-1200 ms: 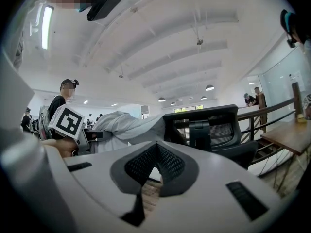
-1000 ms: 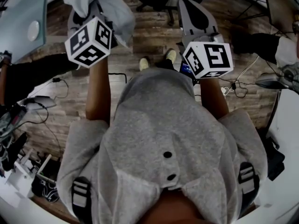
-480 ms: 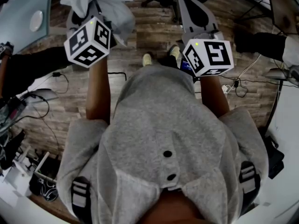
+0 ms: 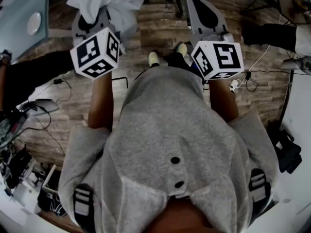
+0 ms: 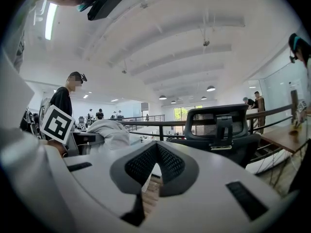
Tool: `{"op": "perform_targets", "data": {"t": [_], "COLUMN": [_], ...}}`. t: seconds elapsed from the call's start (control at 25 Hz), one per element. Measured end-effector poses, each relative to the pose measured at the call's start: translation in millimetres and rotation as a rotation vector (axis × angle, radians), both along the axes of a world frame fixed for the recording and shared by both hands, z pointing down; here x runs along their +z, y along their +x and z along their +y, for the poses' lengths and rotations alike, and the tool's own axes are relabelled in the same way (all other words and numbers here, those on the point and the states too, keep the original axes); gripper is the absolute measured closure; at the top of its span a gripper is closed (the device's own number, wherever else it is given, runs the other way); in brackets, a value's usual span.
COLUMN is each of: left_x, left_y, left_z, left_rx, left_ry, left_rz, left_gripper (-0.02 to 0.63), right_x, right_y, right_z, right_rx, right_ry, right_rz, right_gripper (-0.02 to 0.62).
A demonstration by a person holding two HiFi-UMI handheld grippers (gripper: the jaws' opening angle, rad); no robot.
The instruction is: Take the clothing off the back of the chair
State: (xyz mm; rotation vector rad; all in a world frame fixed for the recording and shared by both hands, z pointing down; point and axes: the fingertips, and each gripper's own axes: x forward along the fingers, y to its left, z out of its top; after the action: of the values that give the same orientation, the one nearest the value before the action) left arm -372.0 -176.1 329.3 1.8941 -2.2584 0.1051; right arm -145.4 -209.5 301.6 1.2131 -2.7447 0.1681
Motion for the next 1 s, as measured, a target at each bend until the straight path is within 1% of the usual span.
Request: {"op": "perform_targets", "data": {"t": [0.2, 0.44, 0.6, 0.8, 1.0], "left_x": [-6.5, -5.8, -2.5, -8.1, -13.8], "left_y": [29.1, 64.6, 93.3, 121.8, 153.4], "left_z": [2.9, 8.8, 16.5, 27.7, 52.2], "left_rx": [0.106, 0.2, 0.265, 0.313, 0.35], "left_ry": [0.02, 0.019, 0.02, 0.032, 0.045], "left_rz": [-0.001, 0.002, -0.013, 0.01, 0.0], "left_gripper": [0.511, 0.511, 0.51, 0.511, 0.511], "right_x": [-4.5, -9.8, -12.8, -15.4, -15.1], "right_y": [19.5, 41.1, 52.9, 74.5, 97.2], "right_z": [12.7, 24.4, 31.9, 47.5, 73.9], "right_rx": [0.058, 0.109, 0.126, 0.154, 0.165], "right_ry": [0.005, 0.006, 0.014, 0.017, 0.023], "right_rz": [0.027, 0.055, 0.065, 0.068, 0.059], "right_gripper": [0.583, 0.583, 0.584, 0.584, 0.584]}}
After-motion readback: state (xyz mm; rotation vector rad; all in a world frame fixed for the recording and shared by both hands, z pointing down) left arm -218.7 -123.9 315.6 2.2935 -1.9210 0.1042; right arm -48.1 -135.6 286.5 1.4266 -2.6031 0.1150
